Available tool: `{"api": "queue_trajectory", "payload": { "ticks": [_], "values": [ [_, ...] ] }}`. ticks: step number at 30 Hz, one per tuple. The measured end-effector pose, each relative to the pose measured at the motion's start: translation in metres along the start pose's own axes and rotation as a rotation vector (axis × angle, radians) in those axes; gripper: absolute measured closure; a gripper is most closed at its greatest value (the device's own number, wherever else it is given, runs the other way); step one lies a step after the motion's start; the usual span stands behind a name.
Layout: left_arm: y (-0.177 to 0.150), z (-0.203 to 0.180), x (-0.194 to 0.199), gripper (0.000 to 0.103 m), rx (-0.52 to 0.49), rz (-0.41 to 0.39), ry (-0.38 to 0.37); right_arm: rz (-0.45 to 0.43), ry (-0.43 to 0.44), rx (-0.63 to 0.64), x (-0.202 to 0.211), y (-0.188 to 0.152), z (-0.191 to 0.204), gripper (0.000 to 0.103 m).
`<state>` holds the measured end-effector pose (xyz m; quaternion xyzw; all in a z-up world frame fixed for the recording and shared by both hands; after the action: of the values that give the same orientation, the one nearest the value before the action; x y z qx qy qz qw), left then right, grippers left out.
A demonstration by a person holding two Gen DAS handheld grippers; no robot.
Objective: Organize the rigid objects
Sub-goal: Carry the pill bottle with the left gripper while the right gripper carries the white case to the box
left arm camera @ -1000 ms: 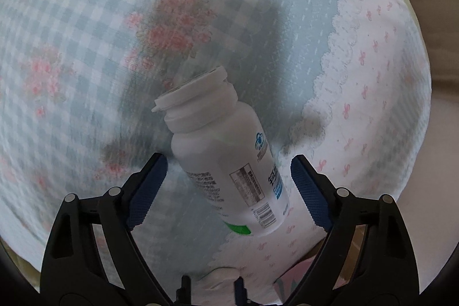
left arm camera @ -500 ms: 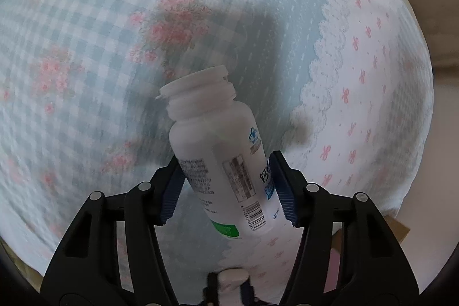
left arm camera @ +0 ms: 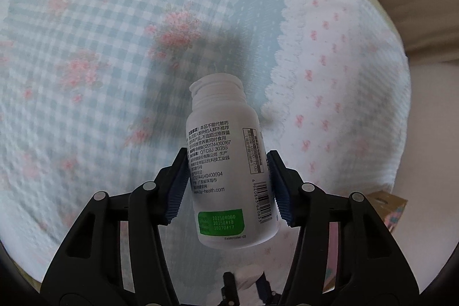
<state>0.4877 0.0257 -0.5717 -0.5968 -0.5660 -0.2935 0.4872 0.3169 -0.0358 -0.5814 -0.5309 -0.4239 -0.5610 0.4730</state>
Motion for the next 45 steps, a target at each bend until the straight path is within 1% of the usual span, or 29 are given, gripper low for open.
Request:
{"api": "queue_trajectory", "payload": {
  "ticks": [2,5,11,14,15,17,18,20,23,25,27,31,35,39,45],
  "values": [
    [-0.005,0.01,0.014,0.053,-0.007,-0.006,-0.017,-0.01,0.005,0.0,0.008,-0.002,0.0,0.062],
    [-0.023,0.015,0.038,0.053,-0.022,-0.018,-0.034,-0.029,0.015,-0.004,0.024,-0.007,0.001,0.062],
    [-0.067,0.012,0.093,0.053,-0.082,-0.06,-0.078,-0.076,0.05,-0.018,0.071,-0.022,0.001,0.062],
    [-0.094,0.002,0.122,0.053,-0.133,-0.081,-0.099,-0.113,0.056,-0.03,0.107,-0.031,-0.006,0.062],
    [-0.102,-0.001,0.131,0.053,-0.151,-0.086,-0.104,-0.13,0.065,-0.039,0.125,-0.035,-0.01,0.062],
    [-0.115,-0.009,0.145,0.053,-0.178,-0.094,-0.115,-0.153,0.067,-0.047,0.15,-0.04,-0.016,0.062],
    [-0.126,-0.016,0.155,0.053,-0.205,-0.098,-0.124,-0.16,0.068,-0.05,0.157,-0.042,-0.017,0.062],
    [-0.14,-0.026,0.166,0.053,-0.243,-0.106,-0.129,-0.176,0.083,-0.056,0.182,-0.046,-0.024,0.062],
    [-0.163,-0.046,0.181,0.053,-0.313,-0.12,-0.13,-0.204,0.051,-0.044,0.215,-0.048,-0.042,0.062],
    [-0.181,-0.062,0.188,0.053,-0.356,-0.13,-0.127,-0.206,0.068,-0.06,0.232,-0.046,-0.058,0.062],
    [-0.195,-0.077,0.191,0.054,-0.383,-0.137,-0.128,-0.203,0.092,-0.088,0.245,-0.045,-0.078,0.062],
    [-0.219,-0.106,0.189,0.055,-0.397,-0.144,-0.143,-0.211,0.113,-0.127,0.27,-0.043,-0.128,0.062],
    [-0.242,-0.14,0.176,0.056,-0.392,-0.157,-0.153,-0.217,0.105,-0.131,0.284,-0.039,-0.175,0.062],
    [-0.258,-0.178,0.146,0.056,-0.352,-0.158,-0.175,-0.202,0.121,-0.117,0.284,-0.034,-0.224,0.062],
    [-0.278,-0.234,0.079,0.056,-0.316,-0.109,-0.191,-0.154,0.114,-0.086,0.262,-0.024,-0.298,0.062]
  ]
}}
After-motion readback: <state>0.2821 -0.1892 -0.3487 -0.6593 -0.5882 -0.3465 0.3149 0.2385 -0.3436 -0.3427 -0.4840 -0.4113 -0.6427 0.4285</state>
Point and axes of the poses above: each gripper's, at about its wrist camera, not at the fingertips, and x roughly against the way its jaws point, z to its left, y to its top, the point moved 10 cm from there along -x, roughly the way its jaws point, and after that the axes turned 15 degrees about z, right-handed, at the moved point
